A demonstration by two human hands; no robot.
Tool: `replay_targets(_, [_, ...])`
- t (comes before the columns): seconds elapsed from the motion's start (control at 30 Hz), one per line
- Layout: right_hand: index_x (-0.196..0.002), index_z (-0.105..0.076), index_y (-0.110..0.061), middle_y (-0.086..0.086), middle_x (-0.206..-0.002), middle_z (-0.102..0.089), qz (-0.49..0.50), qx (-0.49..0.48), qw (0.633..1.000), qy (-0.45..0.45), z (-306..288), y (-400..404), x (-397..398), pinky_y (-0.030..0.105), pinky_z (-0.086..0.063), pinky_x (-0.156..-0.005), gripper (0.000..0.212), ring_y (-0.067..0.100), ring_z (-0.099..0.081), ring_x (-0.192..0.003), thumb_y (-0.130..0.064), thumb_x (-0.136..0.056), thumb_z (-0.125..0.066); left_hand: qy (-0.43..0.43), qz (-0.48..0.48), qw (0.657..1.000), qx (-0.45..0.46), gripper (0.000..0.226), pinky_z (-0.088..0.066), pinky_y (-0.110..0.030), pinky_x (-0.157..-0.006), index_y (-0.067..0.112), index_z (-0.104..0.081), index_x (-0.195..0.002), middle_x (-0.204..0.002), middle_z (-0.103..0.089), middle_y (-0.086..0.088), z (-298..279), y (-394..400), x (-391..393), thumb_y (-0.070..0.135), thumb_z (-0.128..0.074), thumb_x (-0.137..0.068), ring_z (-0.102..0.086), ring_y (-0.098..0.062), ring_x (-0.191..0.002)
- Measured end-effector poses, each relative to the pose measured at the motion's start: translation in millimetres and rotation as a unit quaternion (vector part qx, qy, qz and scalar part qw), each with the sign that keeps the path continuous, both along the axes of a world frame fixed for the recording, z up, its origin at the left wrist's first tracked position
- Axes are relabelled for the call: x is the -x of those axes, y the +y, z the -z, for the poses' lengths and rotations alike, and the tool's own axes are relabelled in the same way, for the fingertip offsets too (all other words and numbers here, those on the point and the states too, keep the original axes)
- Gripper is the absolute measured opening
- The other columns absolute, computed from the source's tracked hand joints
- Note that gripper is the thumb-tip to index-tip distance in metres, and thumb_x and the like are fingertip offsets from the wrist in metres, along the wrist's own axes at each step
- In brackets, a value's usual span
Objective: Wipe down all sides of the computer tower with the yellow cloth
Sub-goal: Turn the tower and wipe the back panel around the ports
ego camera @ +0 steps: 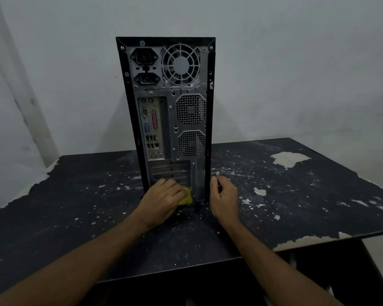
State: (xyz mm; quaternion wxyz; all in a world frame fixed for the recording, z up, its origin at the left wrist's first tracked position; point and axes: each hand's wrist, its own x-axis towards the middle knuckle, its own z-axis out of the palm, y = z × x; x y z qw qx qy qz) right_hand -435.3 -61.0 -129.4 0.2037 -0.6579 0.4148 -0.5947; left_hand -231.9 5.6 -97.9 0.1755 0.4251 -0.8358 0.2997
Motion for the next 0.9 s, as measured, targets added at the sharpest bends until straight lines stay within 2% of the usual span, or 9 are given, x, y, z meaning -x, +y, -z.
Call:
replay_targets(0.17, [-0.068, -0.045, -0.015, 0.0, -0.062, -0.044, 0.009, -0.001, 1.0, -0.011, 0, 0, 0, 0.036, -0.034, -0.054, 0.04, 0.012, -0.04, -0.058, -0.032, -0.104, -0.045, 0.096, -0.029, 0.994, 0.032, 0.045, -0.034, -0.036, -0.07, 0.011, -0.07, -0.113, -0.096, -0.059, -0.007, 0, -1, 4, 0.014, -0.086, -0.071, -0.051, -0.027, -0.085])
replay_targets(0.23, [-0.067, -0.044, -0.015, 0.0, -0.062, -0.043, 0.006, 0.004, 1.0, -0.013, 0, 0, 0, 0.038, -0.035, -0.055, 0.04, 0.014, -0.041, -0.058, -0.031, -0.104, -0.045, 0.082, -0.046, 0.995, 0.022, 0.046, -0.036, -0.037, -0.069, 0.013, -0.07, -0.115, -0.096, -0.057, -0.007, 8, 2, 9, 0.014, -0.085, -0.071, -0.05, -0.027, -0.085])
replay_targets(0.4, [-0.067, -0.044, -0.015, -0.001, -0.061, -0.043, 0.007, -0.001, 1.0, -0.014, 2, -1, 2, 0.036, -0.033, -0.053, 0.041, 0.015, -0.041, -0.057, -0.032, -0.104, -0.045, -0.045, -0.032, 0.998, -0.01, 0.045, -0.041, -0.037, -0.073, 0.017, -0.07, -0.114, -0.101, -0.055, -0.006, -4, 3, 2, 0.024, -0.085, -0.072, -0.049, -0.025, -0.091])
replay_targets(0.47, [-0.067, -0.043, -0.014, -0.001, -0.062, -0.042, 0.003, -0.004, 1.0, -0.017, 2, -1, 1, 0.034, -0.032, -0.053, 0.041, 0.013, -0.039, -0.057, -0.03, -0.105, -0.046, -0.03, -0.041, 0.999, 0.007, 0.046, -0.037, -0.037, -0.071, 0.013, -0.071, -0.112, -0.097, -0.055, -0.008, -17, 1, 0, 0.024, -0.086, -0.07, -0.049, -0.026, -0.086])
replay_targets(0.53, [-0.068, -0.044, -0.014, 0.0, -0.062, -0.042, 0.002, -0.003, 1.0, -0.017, 2, -2, 1, 0.035, -0.033, -0.053, 0.041, 0.014, -0.04, -0.057, -0.03, -0.105, -0.046, 0.027, -0.05, 0.998, 0.021, 0.041, -0.029, -0.035, -0.069, 0.01, -0.071, -0.111, -0.093, -0.053, -0.009, -22, 0, 4, 0.018, -0.082, -0.073, -0.047, -0.027, -0.082])
replay_targets(0.6, [-0.068, -0.044, -0.015, -0.001, -0.062, -0.043, 0.003, -0.005, 1.0, -0.015, 3, -2, 1, 0.035, -0.034, -0.053, 0.04, 0.016, -0.041, -0.058, -0.031, -0.105, -0.046, 0.036, -0.048, 0.998, 0.01, 0.04, -0.026, -0.034, -0.07, 0.011, -0.07, -0.113, -0.095, -0.052, -0.008, -14, 3, 7, 0.014, -0.08, -0.073, -0.046, -0.026, -0.083])
replay_targets(0.73, [-0.067, -0.043, -0.02, -0.005, -0.062, -0.041, 0.001, -0.008, 1.0, -0.013, 0, -1, 2, 0.029, -0.031, -0.053, 0.04, 0.01, -0.038, -0.057, -0.024, -0.106, -0.049, -0.06, -0.045, 0.996, -0.049, 0.039, -0.041, -0.036, -0.074, 0.019, -0.07, -0.113, -0.103, -0.053, -0.003, -6, 8, -3, 0.021, -0.08, -0.075, -0.047, -0.023, -0.092])
replay_targets(0.9, [-0.066, -0.043, -0.018, -0.003, -0.061, -0.042, 0.003, -0.01, 1.0, -0.012, 0, -2, 1, 0.03, -0.031, -0.053, 0.041, 0.01, -0.038, -0.057, -0.023, -0.106, -0.05, -0.134, -0.079, 0.986, -0.056, 0.045, -0.043, -0.039, -0.08, 0.025, -0.07, -0.109, -0.111, -0.056, -0.002, -22, 13, -12, 0.02, -0.08, -0.066, -0.05, -0.026, -0.098])
